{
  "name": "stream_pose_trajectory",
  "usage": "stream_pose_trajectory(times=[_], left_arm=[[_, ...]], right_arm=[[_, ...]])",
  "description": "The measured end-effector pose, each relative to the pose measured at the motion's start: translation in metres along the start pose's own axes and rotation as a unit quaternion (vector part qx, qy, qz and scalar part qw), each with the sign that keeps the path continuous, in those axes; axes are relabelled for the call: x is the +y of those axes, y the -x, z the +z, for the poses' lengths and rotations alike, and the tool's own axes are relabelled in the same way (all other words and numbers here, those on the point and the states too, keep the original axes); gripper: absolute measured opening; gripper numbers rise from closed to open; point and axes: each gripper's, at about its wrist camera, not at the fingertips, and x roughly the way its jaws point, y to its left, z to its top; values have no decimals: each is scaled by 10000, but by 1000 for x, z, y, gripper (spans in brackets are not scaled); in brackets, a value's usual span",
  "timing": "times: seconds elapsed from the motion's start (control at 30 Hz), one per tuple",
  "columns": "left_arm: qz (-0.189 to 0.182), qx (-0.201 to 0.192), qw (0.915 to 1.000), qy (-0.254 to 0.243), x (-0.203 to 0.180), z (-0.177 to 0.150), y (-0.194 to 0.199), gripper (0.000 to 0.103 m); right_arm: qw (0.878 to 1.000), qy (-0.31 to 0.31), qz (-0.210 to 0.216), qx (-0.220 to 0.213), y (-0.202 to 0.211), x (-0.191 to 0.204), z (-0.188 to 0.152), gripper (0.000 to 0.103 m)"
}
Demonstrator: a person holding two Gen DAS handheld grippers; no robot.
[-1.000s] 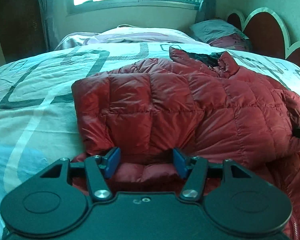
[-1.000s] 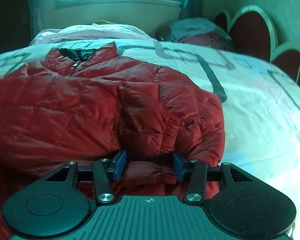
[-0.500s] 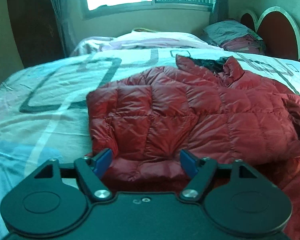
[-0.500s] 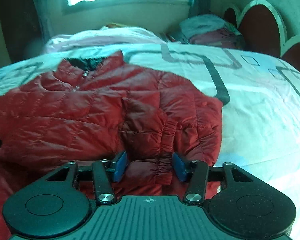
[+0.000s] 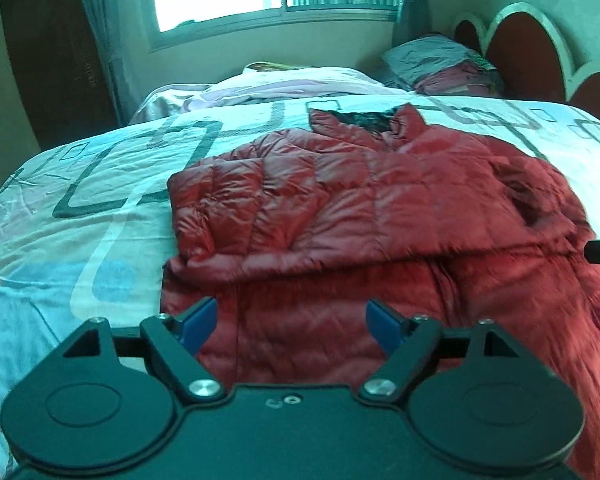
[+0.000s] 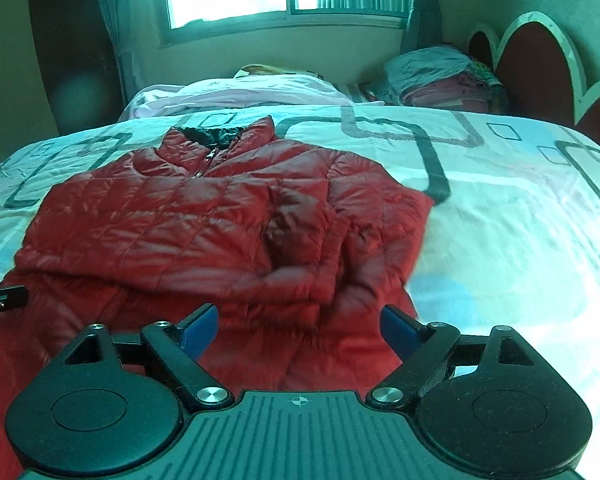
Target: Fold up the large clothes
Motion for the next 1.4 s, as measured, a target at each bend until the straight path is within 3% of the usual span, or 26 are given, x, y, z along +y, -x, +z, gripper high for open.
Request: stream_pose_trajectory(times=[0.23, 0.47, 0.87, 1.0, 1.23, 1.27, 1.3, 1.33, 1.4], left_arm=[[-323, -79, 9991, -249, 12, -37, 34, 83], [-427, -89, 9985, -330, 49, -85, 66, 85], [-274, 186, 9992, 208, 116, -139, 91, 84], [-486, 345, 9977, 316, 123, -154, 92, 75], [-934, 607, 9912, 715, 128, -174, 98, 60], [-1014, 618, 9904, 704, 128, -175, 99, 53], [-1090, 633, 9896, 700, 127, -175, 100, 48], [-1151, 644, 9888, 696, 128, -174, 100, 46], [-1313, 674, 9865, 711, 128, -172, 100, 28]], right_arm=[[9996, -14, -296, -19, 55, 21, -45, 87], [9973, 103, -718, 149, 99, 42, -100, 87], [9891, -157, -1396, 451, 130, 22, -152, 87], [9872, -355, -1429, 616, 134, 12, -168, 87], [9889, -760, -1026, 760, 145, 10, -184, 86], [9887, -834, -961, 792, 147, 9, -186, 83], [9891, -911, -808, 830, 148, 8, -187, 63], [9887, -1017, -723, 831, 150, 7, -188, 59], [9890, -1030, -649, 840, 152, 10, -187, 45]])
